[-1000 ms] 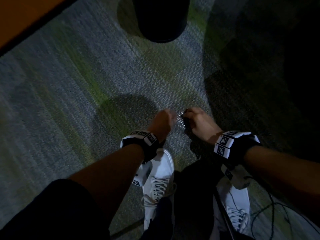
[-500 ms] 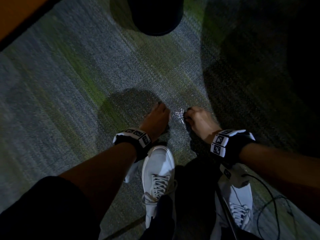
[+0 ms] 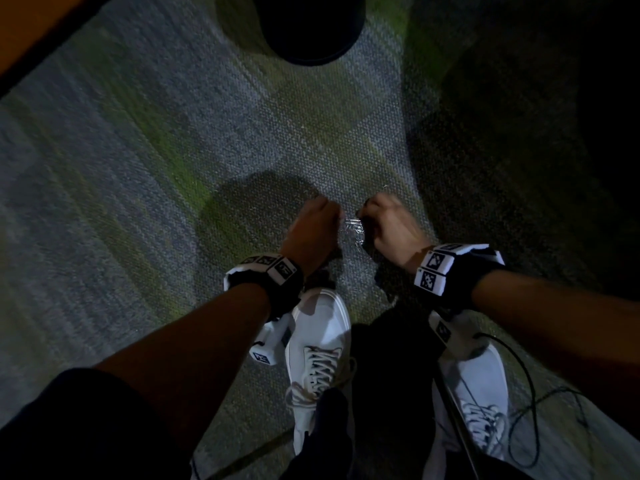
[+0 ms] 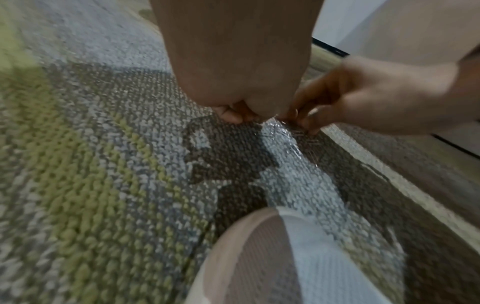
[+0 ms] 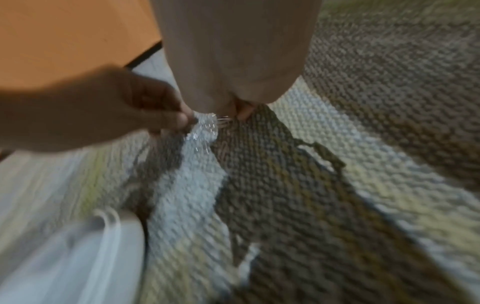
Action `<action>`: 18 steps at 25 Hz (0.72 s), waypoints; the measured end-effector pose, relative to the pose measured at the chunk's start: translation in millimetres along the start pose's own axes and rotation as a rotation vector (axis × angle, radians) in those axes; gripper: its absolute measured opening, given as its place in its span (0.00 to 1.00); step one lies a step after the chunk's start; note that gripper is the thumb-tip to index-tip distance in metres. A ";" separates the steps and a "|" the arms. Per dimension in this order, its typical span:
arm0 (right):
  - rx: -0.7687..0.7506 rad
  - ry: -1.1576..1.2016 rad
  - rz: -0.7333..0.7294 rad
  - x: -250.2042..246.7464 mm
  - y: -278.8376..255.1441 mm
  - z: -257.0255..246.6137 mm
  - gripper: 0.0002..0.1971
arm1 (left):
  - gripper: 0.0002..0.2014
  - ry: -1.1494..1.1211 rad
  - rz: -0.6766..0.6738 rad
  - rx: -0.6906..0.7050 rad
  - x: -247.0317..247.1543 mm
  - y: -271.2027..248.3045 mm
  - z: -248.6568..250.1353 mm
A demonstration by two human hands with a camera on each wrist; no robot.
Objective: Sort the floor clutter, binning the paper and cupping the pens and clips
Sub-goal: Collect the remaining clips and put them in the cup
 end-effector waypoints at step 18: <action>0.146 0.100 0.104 -10.1 -10.7 22.9 0.19 | 0.11 0.196 -0.140 0.043 8.9 -9.6 -14.0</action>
Point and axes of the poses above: each hand's wrist, its own y-axis towards the middle knuckle, its own x-axis out of the palm, z = x × y, the point moved 6 cm from there along y, towards the middle knuckle, and after that the axes turned 13 degrees about -y, right-handed, at the moved point
